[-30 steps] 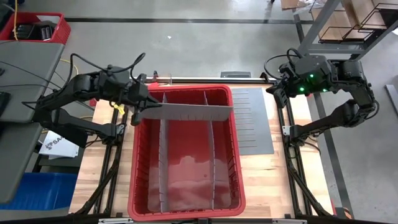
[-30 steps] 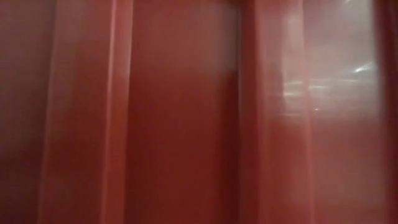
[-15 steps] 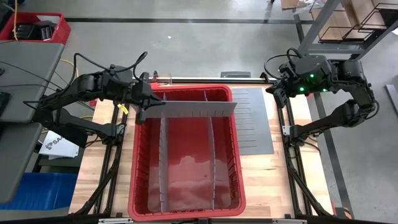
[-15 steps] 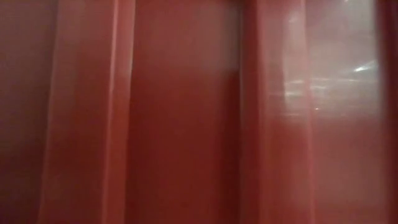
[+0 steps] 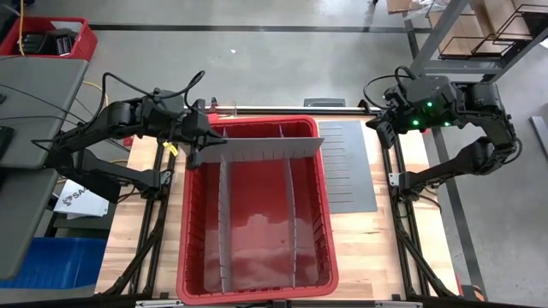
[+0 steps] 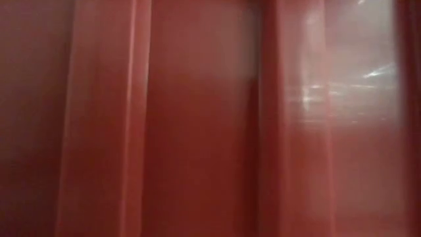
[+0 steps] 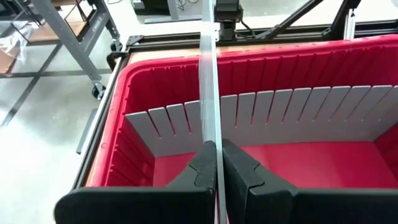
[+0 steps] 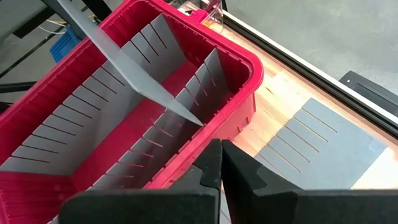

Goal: Sort blocks
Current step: Assemble the bin divider into the red bin

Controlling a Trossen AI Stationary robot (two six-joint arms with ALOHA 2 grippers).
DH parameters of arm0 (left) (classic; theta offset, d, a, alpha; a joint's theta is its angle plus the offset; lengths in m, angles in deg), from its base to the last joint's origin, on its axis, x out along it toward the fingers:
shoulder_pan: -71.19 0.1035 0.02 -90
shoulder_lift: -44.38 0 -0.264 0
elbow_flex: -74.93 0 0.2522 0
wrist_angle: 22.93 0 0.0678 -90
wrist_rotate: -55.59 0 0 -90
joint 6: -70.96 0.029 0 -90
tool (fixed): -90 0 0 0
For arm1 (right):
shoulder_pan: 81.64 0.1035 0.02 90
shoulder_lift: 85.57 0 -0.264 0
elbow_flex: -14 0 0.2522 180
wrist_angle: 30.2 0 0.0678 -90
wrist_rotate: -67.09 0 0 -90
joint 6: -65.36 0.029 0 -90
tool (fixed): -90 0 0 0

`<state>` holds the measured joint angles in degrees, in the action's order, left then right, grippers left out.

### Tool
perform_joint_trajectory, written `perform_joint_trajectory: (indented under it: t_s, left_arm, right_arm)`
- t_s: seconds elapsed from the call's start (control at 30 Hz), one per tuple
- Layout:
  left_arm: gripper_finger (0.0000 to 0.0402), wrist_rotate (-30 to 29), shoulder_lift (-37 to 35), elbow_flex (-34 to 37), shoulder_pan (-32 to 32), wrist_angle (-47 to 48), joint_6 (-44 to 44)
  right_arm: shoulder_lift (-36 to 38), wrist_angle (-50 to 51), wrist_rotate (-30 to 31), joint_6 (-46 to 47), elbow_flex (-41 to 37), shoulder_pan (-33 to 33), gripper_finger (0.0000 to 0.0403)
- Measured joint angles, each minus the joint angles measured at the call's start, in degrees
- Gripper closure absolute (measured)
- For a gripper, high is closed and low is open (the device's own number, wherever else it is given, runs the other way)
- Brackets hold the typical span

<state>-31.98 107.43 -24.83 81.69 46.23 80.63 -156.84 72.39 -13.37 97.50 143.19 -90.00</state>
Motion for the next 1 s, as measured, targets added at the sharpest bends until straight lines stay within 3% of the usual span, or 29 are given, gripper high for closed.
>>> perform_joint_trajectory:
  t_s: [0.8,1.0]
  left_arm:
    - [0.0402,0.0,0.0,0.1,0.4,0.1,-0.4]
    - [0.0402,-0.9,-2.0,4.7,0.4,-4.0,-1.3]
  right_arm:
    - [0.0,-0.1,0.0,0.0,0.0,0.0,0.0403]
    - [0.0,-0.1,0.0,0.0,0.0,0.0,0.0403]
